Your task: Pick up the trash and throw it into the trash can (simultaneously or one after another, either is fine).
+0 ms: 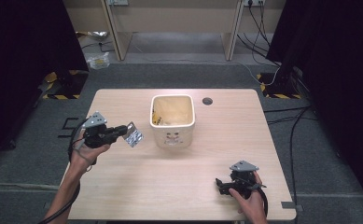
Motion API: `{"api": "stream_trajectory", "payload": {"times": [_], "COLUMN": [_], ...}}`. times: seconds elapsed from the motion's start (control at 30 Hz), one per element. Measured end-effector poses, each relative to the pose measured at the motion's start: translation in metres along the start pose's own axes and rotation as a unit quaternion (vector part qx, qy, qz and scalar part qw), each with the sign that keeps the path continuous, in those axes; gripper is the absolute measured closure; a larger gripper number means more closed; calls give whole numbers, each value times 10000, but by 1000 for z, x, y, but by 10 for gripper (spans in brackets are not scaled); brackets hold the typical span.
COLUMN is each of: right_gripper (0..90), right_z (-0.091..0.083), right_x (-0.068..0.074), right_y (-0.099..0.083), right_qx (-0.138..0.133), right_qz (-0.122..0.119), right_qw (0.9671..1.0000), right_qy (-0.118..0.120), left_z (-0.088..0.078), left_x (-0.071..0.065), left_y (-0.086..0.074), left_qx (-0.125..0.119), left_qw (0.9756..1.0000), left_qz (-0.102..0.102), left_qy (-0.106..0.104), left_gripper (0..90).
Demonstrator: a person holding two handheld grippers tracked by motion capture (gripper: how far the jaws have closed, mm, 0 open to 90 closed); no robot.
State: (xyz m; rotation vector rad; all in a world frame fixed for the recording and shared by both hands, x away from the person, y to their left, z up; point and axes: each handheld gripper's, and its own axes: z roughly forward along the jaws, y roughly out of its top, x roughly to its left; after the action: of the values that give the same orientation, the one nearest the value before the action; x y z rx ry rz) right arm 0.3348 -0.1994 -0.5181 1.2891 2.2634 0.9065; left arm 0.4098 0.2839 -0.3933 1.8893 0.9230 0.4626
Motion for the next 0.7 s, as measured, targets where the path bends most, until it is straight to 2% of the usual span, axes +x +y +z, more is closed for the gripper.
{"api": "stream_trajectory", "payload": {"times": [0.23,0.37,0.7], "right_gripper": [2,2,2], "right_z": [0,0,0], "right_x": [0,0,0], "right_y": [0,0,0], "right_qx": [0,-2,-8], "right_qz": [2,-5,-10], "right_qw": [10000,10000,10000], "right_qy": [2,-1,-2], "left_z": [-8,-12,-14], "left_x": [6,9,4], "left_y": [16,32,59], "left_qx": [-114,-193,-314], "left_qw": [9999,9998,9993], "left_qz": [-1,31,187], "left_qy": [41,66,78], "left_gripper": [827,827,827]}}
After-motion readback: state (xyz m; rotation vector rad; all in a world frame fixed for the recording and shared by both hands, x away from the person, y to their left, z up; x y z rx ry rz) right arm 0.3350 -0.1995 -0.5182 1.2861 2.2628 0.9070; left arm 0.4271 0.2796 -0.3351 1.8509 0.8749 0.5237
